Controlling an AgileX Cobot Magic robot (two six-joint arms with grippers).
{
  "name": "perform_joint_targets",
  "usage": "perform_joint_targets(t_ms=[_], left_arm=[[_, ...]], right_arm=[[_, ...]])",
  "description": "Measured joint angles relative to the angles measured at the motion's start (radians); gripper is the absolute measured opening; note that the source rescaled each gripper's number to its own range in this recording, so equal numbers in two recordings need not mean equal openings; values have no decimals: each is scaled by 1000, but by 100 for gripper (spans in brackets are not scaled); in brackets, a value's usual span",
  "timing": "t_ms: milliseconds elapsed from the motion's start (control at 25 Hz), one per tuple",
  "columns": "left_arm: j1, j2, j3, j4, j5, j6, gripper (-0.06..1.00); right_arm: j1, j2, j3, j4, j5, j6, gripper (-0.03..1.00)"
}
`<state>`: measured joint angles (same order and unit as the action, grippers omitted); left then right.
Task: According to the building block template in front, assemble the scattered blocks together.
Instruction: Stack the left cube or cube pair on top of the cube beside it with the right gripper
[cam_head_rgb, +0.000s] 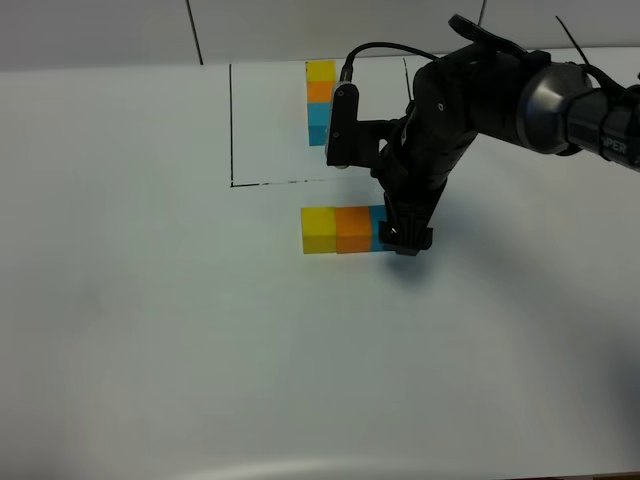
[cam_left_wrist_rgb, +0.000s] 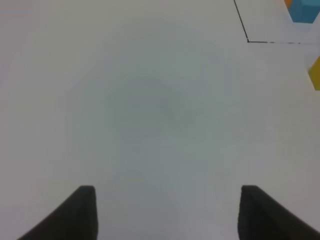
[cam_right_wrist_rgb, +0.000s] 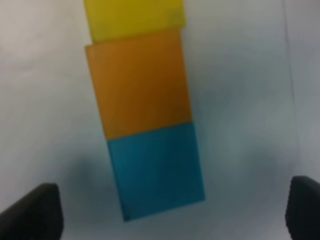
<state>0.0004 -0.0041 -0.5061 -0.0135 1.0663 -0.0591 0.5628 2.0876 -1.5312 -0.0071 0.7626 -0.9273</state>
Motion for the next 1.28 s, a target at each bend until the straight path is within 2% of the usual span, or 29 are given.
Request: perform_joint_targets(t_ms=[240, 440, 640, 720, 760, 840, 920, 960, 1160, 1280], left_arm=[[0, 0, 0, 0, 0, 0, 35], [0, 0, 0, 0, 0, 0, 35], [0, 0, 0, 0, 0, 0, 35], [0, 0, 0, 0, 0, 0, 35], [0, 0, 0, 0, 0, 0, 35], [0, 0, 0, 0, 0, 1, 35], [0, 0, 0, 0, 0, 1, 35], [0, 0, 0, 0, 0, 1, 35], [0, 0, 0, 0, 0, 1, 35], [0, 0, 0, 0, 0, 1, 35]], right_arm=[[0, 87, -98, 87, 71, -57, 80], [0, 120, -114, 174, 63, -110, 79], [0, 164, -114, 182, 18, -118, 76], [0, 175, -114, 187, -9, -104, 69], [0, 177, -114, 190, -21, -89, 63], [0, 177, -114, 194, -39, -64, 40], [2, 177, -114, 197, -34, -51, 9], [1, 177, -114, 197, -30, -48, 0], [1, 177, -114, 214, 8, -22, 1], [1, 171, -114, 251, 29, 95, 1]])
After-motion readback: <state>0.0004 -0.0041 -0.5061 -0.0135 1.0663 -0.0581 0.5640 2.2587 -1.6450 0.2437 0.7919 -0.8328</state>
